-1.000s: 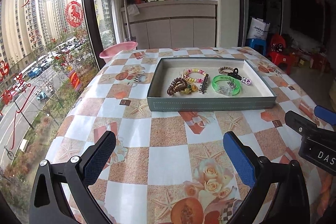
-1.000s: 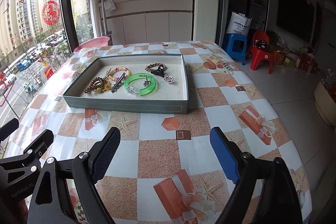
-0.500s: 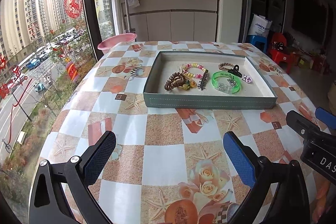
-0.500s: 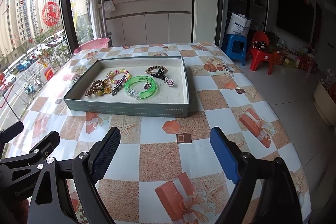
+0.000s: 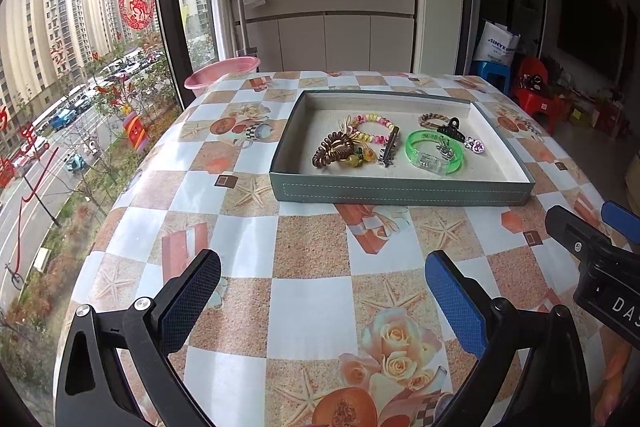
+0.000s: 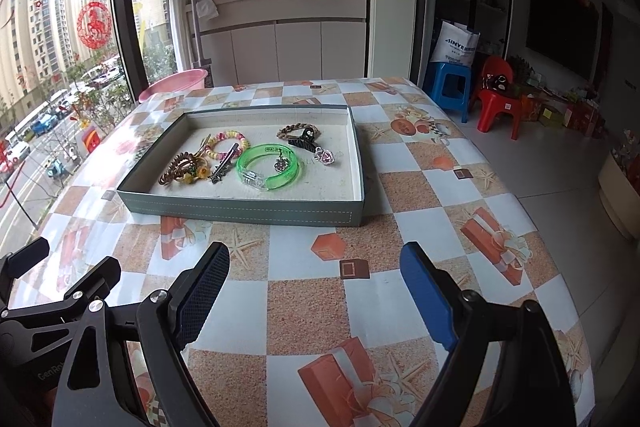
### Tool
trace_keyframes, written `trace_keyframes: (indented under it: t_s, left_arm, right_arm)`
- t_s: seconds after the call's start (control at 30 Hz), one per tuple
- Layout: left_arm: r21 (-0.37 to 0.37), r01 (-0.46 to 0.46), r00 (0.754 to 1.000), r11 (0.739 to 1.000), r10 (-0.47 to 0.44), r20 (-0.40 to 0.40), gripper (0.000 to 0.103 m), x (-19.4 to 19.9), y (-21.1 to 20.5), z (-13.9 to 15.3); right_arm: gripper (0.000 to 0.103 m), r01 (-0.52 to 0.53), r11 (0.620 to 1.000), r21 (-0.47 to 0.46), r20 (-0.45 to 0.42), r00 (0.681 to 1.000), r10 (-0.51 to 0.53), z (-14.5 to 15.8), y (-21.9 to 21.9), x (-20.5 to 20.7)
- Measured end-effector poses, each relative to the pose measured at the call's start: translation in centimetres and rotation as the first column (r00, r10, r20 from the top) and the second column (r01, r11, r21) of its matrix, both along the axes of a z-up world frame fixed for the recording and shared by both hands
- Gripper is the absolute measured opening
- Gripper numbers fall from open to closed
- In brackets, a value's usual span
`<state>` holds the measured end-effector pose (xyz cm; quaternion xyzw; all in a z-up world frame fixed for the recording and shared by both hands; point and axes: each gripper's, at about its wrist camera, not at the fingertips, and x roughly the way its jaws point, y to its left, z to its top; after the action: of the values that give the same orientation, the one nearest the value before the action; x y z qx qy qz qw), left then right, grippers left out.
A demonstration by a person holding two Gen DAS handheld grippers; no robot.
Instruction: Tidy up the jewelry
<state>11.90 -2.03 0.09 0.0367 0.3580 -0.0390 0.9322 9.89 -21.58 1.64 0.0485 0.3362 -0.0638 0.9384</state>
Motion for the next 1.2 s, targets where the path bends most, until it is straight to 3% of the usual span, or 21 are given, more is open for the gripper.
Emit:
trace_keyframes:
  t_s: [1.2]
  left_arm:
    - [0.001,-0.006,1.000,1.000,0.006,0.015,0.103,-0.12,-0.11,0.55]
  right_arm:
    - [0.089,-0.002,1.000,0.003,-0.002,1.000,0.002,0.01,-0.06,0.11]
